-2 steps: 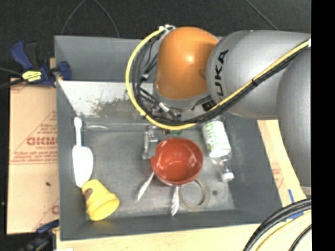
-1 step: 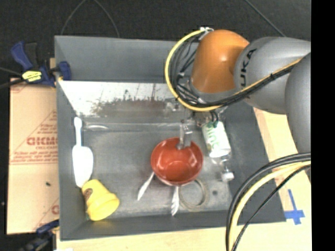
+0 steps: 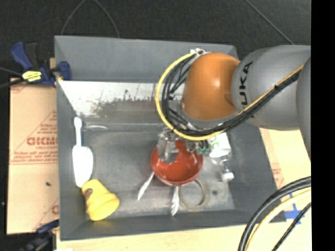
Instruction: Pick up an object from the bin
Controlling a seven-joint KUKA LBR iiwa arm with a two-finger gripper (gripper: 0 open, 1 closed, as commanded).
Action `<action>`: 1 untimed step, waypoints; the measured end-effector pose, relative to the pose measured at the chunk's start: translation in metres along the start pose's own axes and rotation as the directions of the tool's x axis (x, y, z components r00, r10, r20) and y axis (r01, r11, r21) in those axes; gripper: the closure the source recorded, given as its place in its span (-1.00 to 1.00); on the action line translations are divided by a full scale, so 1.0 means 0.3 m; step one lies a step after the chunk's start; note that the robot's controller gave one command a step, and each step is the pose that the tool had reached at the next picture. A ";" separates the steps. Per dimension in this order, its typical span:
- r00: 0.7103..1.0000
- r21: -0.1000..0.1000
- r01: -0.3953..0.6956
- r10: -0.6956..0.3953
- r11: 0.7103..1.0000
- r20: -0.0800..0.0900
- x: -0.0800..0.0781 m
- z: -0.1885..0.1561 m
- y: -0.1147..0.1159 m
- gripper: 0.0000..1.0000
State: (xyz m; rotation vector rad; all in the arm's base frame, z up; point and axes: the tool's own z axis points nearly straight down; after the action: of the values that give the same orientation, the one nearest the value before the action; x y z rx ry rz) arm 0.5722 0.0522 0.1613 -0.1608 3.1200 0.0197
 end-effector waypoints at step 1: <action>1.000 0.000 -0.001 0.001 1.000 0.000 0.000 0.000 0.000 1.00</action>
Offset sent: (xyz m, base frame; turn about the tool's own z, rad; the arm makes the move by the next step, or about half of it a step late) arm -0.0002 -0.0209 -0.0085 0.0241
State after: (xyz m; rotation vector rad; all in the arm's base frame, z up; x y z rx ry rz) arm 0.5722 0.0523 0.1613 -0.1596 3.1202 0.0205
